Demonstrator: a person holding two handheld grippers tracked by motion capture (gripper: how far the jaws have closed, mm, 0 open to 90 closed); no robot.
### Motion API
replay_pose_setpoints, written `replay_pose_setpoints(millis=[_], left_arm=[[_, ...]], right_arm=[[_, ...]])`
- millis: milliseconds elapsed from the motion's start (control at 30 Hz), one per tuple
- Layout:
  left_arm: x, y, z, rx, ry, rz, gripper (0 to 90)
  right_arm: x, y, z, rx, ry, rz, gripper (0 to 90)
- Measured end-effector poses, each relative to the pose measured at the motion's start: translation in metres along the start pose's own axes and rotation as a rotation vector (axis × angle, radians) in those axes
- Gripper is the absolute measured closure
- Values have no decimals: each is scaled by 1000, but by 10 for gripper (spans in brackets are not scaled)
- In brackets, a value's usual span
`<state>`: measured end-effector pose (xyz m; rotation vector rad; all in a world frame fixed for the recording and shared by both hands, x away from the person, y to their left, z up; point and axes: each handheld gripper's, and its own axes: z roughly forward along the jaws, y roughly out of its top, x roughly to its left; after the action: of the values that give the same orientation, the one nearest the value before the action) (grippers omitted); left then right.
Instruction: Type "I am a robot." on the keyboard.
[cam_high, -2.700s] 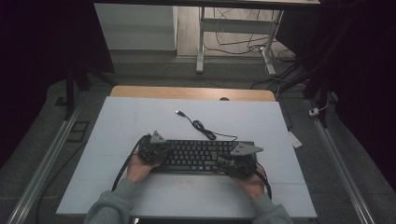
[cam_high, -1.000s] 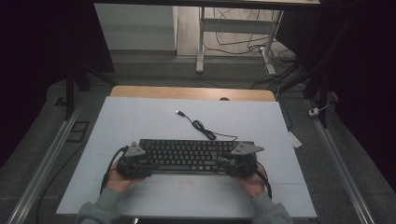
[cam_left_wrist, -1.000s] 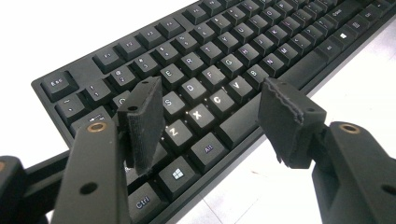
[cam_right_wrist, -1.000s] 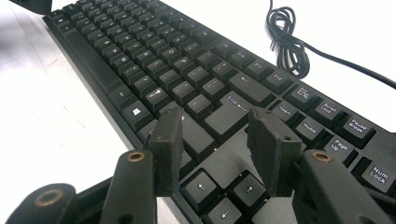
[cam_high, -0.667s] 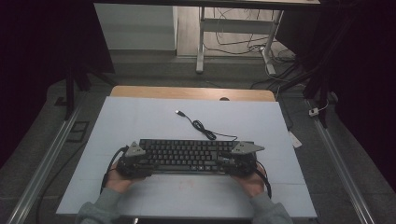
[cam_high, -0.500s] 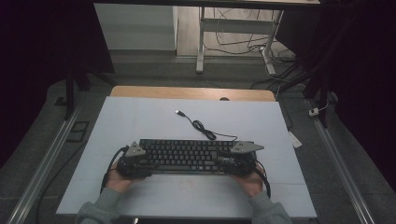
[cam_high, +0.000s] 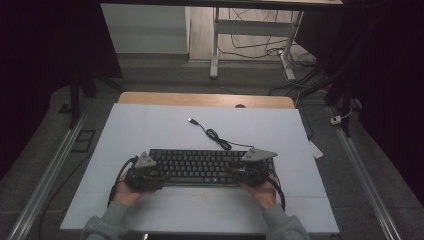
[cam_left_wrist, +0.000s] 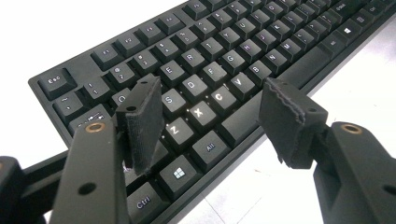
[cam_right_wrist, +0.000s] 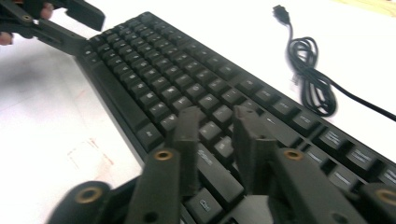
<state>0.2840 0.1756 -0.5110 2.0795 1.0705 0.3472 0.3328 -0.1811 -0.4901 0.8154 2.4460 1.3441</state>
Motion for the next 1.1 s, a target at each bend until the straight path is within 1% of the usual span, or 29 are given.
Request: replay_pose_setpoints(millis=[133, 233, 400, 533, 600, 767, 900, 1100], left_arm=[[0, 0, 0, 2, 0, 1, 391], [0, 0, 1, 5, 1, 3, 391], [0, 0, 1, 4, 0, 1, 390], [0, 0, 1, 4, 1, -1, 388], [0, -1, 1, 3, 1, -1, 387], [0, -1, 1, 3, 1, -6, 383], [1, -1, 1, 5, 0, -8, 381], [1, -1, 1, 6, 1, -7, 380]], right_arm=[[4, 5, 5, 16, 35, -13, 840], [7, 8, 11, 32, 50, -21, 892], [13, 12, 23, 64, 63, -33, 895], [19, 15, 33, 89, 70, -57, 896], [23, 15, 39, 106, 62, -71, 895], [28, 16, 53, 135, 57, -82, 895], [29, 15, 60, 155, 48, -90, 895], [29, 14, 64, 173, 35, -96, 896]])
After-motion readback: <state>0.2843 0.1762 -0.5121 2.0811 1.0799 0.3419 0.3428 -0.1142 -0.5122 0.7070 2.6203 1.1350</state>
